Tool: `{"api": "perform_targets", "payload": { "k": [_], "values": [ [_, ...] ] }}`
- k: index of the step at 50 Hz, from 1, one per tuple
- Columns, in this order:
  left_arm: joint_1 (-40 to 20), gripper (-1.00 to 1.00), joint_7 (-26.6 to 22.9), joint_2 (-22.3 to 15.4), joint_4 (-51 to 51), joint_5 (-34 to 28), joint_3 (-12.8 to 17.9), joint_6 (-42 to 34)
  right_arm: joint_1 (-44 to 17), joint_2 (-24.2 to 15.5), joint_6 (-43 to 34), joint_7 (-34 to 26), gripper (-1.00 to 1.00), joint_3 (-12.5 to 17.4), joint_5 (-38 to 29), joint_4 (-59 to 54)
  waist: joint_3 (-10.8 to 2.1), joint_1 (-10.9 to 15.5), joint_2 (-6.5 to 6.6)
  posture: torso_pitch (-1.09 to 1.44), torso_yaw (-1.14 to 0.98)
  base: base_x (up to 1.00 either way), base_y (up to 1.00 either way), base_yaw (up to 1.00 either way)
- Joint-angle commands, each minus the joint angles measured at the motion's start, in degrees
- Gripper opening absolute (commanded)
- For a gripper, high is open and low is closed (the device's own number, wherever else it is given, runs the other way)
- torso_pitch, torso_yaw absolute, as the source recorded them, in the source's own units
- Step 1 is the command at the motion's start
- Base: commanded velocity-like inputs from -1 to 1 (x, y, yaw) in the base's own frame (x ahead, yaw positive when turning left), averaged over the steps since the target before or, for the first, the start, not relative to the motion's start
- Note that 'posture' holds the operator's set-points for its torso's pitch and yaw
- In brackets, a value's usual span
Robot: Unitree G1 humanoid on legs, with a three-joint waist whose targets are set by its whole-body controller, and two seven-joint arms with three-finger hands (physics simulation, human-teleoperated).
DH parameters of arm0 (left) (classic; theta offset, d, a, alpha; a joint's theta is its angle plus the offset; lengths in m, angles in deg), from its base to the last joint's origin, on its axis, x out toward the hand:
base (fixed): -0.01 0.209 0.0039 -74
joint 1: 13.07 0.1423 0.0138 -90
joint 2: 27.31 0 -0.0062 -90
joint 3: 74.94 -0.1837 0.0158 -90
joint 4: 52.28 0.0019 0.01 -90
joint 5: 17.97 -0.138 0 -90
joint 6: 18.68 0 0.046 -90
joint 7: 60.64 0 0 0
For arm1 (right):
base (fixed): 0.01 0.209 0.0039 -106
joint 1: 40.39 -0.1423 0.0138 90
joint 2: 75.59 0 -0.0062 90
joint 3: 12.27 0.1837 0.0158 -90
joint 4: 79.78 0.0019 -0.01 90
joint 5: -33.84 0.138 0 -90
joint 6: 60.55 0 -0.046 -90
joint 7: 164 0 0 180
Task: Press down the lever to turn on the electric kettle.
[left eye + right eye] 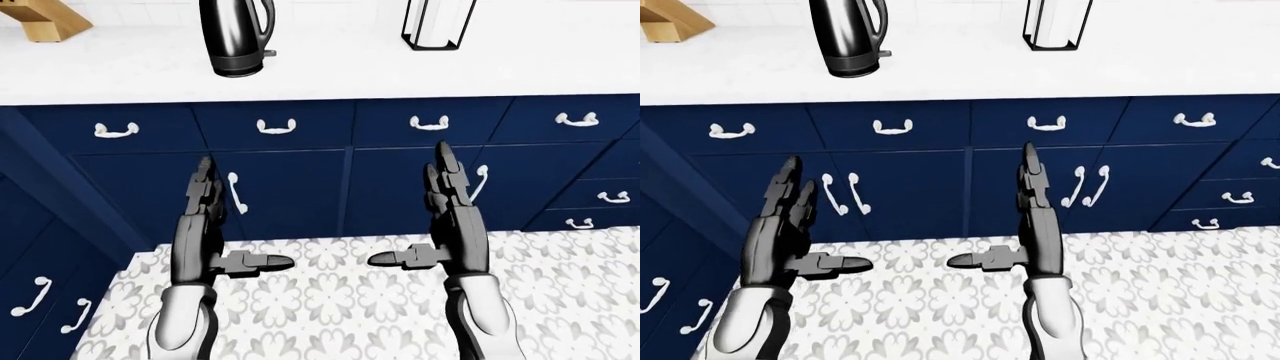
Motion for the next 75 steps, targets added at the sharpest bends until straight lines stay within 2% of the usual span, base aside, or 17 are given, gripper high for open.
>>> {"api": "perform_targets", "payload": {
  "k": [1,16,25,32,37,41,42,45,51,55,56,57,65,69,70,71,75],
  "values": [
    [-1.64,1.0,-0.09,-0.25,-4.98,0.07,0.23,-2.38,-0.89,-0.09,0.18,0.42,1.0,0.55,0.09,2.31,-0.72,-0.06,0.15,0.0,0.0,0.0,0.0,0.0],
    [-2.58,1.0,-0.05,-0.19,-9.27,0.27,0.81,-5.66,-3.54,0.02,-8.97,1.97,1.0,-1.05,-3.6,8.8,-1.34,0.25,0.41,0.0,0.0,0.0,0.0,0.01],
    [-1.83,1.0,0.02,0.04,-8.63,0.64,0.64,-4.2,-3.56,0.31,-9.35,1.82,1.0,-1.76,-4.11,9.51,0.6,0.46,0.28,0.0,0.0,0.0,0.0,0.23],
    [-1.53,1.0,0.09,0.08,-8.91,0.76,0.59,-3.98,-3.74,0.44,-9.71,2.22,1.0,-1.83,-3.99,9.31,1.01,0.82,2.9,0.0,0.0,0.0,0.0,0.28],
    [-1.45,1.0,0.17,0.12,-9.08,0.8,0.48,-4.07,-3.82,0.46,-9.98,2.42,1.0,-1.64,-3.87,9.25,0.57,0.7,1.19,0.0,0.0,0.0,0.0,0.28],
    [-1.36,1.0,0.22,0.14,-9.15,0.74,0.38,-3.99,-3.84,0.41,-10.07,2.42,1.0,-1.79,-3.92,9.29,0.33,0.29,-3.52,0.0,0.0,0.0,0.0,0.28],
    [-1.41,1.0,0.22,0.15,-9.16,0.8,0.42,-4.06,-3.86,0.4,-10.11,2.42,1.0,-1.81,-3.93,9.32,0.86,-0.28,-1.68,0.0,0.0,0.0,0.0,0.28],
    [-1.32,1.0,0.26,0.19,-8.99,0.76,0.33,-3.83,-3.73,0.44,-10.23,2.46,1.0,-1.94,-3.97,9.51,0.8,0.18,-2.4,0.0,0.0,0.0,0.0,0.28],
    [-1.37,1.0,0.25,0.16,-8.96,0.94,0.49,-3.84,-3.79,0.46,-10.22,2.49,1.0,-1.86,-3.75,9.2,1.12,0.21,0.44,0.0,0.0,0.0,0.0,0.28],
    [-1.4,1.0,0.26,0.13,-8.99,1.0,0.56,-3.92,-3.71,0.48,-10.48,2.57,1.0,-2.12,-3.91,9.55,-0.42,0.07,6.47,0.0,0.0,0.0,0.0,0.29],
    [-1.36,1.0,0.26,0.14,-8.97,1.0,0.54,-3.86,-3.72,0.48,-10.55,2.58,1.0,-2.16,-3.95,9.63,0.6,0.7,3.42,0.0,0.0,0.0,0.0,0.28],
    [-1.36,1.0,0.26,0.13,-9.18,0.99,0.51,-4.02,-3.79,0.47,-10.4,2.59,1.0,-2.13,-3.93,9.4,0.44,0.42,4.47,0.0,0.0,0.0,0.0,0.29],
    [-1.46,1.0,0.26,0.11,-9.86,0.98,0.43,-4.57,-3.85,0.44,-10.04,2.55,1.0,-2.09,-3.81,8.9,0.88,0.47,0.16,0.0,0.0,0.0,0.0,0.28],
    [-1.49,1.0,0.3,0.13,-9.86,0.91,0.29,-4.55,-3.82,0.46,-10.09,2.52,1.0,-2.18,-3.85,9.01,-0.44,0.03,-5.52,0.0,0.0,0.0,0.0,0.28],
    [-1.39,1.0,0.29,0.16,-9.72,0.9,0.26,-4.34,-3.82,0.46,-9.98,2.51,1.0,-2.14,-3.8,8.86,0.68,-0.49,-2.02,0.0,0.0,0.0,0.0,0.28],
    [-1.38,1.0,0.29,0.18,-9.65,0.9,0.23,-4.27,-3.8,0.47,-10.02,2.52,1.0,-2.2,-3.85,8.89,0.74,0.1,-3.26,0.0,0.0,0.0,0.0,0.28],
    [-1.4,1.0,0.31,0.19,-9.69,0.92,0.21,-4.33,-3.74,0.53,-9.99,2.64,1.0,-2.3,-3.94,8.8,0.56,0.25,-1.74,0.0,0.0,0.0,0.0,0.28]
  ]
}}
